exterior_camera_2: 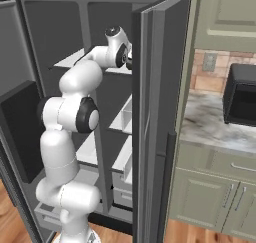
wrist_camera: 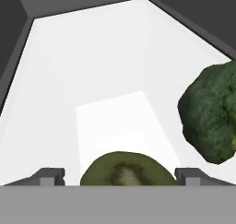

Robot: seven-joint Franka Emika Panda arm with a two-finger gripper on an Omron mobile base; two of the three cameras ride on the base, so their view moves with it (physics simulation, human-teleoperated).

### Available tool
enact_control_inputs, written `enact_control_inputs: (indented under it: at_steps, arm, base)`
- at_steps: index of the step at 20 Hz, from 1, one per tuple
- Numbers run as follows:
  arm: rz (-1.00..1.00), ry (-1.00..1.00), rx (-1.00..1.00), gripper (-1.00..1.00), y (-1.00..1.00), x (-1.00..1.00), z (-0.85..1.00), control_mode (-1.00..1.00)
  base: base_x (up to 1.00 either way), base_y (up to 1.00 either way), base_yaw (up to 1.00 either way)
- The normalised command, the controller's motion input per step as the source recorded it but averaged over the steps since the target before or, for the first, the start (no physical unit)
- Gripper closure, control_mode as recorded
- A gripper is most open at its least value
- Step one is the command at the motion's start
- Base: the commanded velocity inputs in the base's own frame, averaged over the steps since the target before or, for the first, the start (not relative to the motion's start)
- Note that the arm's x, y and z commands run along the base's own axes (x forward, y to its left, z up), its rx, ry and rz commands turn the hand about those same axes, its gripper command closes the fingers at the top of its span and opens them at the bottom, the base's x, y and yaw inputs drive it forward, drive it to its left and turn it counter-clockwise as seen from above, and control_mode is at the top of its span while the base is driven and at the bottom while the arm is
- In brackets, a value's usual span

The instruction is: Take the kiwi and broccoli from the fridge shelf and place them in the freezer drawer to begin freezing them.

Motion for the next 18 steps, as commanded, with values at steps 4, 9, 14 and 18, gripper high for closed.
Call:
enact_control_inputs:
  at_steps: [4,9,14,18]
  arm:
    - [0.0,0.0,0.0,1.0,0.0,0.0,-0.32,-1.0]
    - [0.0,-0.03,0.0,1.0,0.0,-0.14,-0.09,-1.0]
    - [0.0,-0.12,0.0,1.0,0.01,-0.86,0.0,-1.0]
    - [0.0,-0.17,0.0,1.0,0.15,-1.0,-0.08,-1.0]
  base:
    - [0.0,0.0,0.0]
    - [0.0,0.0,0.0]
    - [0.0,0.0,0.0]
    - [0.0,0.0,0.0]
